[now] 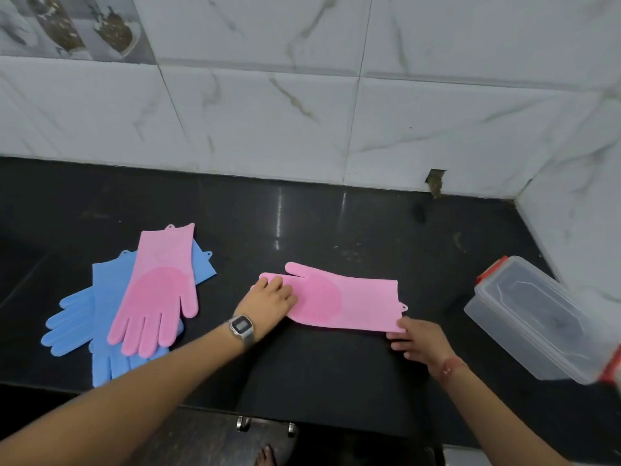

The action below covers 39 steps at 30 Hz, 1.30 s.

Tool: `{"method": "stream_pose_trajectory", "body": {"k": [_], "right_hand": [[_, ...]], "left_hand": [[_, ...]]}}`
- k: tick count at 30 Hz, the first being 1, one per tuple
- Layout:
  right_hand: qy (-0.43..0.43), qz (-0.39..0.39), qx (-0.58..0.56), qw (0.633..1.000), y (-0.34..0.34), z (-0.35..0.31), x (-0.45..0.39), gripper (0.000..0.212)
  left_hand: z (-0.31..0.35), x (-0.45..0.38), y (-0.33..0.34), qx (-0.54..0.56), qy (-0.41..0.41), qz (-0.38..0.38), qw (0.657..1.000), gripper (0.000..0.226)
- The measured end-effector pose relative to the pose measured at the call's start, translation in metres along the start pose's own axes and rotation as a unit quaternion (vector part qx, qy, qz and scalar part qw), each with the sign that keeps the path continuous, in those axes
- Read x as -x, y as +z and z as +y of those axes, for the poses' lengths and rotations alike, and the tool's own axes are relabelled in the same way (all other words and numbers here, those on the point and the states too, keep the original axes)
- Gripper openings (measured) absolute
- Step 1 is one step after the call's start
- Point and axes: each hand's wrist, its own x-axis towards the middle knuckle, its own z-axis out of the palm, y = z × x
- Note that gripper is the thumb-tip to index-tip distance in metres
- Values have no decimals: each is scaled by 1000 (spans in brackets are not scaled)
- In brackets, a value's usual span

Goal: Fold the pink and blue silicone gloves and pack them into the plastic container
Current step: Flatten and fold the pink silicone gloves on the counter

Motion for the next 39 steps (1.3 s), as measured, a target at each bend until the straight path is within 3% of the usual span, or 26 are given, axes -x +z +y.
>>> {"method": "stream_pose_trajectory", "body": {"k": [7, 10, 12, 14, 17, 20, 23, 28, 39], "right_hand": [[-9, -85, 134, 987, 13, 35, 36, 26], [-35, -132, 274, 952, 29, 40, 52, 35], [-89, -113, 367, 919, 37, 37, 56, 39], [-198, -56, 415, 886, 44, 28, 54, 34], [-353, -15, 425, 834, 53, 17, 46, 15], [-410, -18, 490, 769, 64, 14, 25, 37], [-390, -31, 559, 732, 74, 19, 7, 52], [-370, 5, 612, 699, 81, 40, 1, 62], [-370, 21, 617, 695, 94, 56, 24, 65]], "left_hand": [[-26, -27, 0, -67, 24, 23, 997, 30], [-29, -39, -3, -78, -1, 36, 996, 29], [-32, -44, 0, -45, -27, 36, 998, 34], [-34, -44, 8, 35, -89, 50, 994, 42], [-27, -38, 17, 242, -216, 69, 943, 51], [-8, -32, 19, 380, -310, 95, 866, 47], [17, -27, 20, 426, -340, 99, 832, 41], [37, -30, 21, 485, -328, 110, 803, 48], [20, -65, 20, 504, -179, 135, 834, 57]]}}
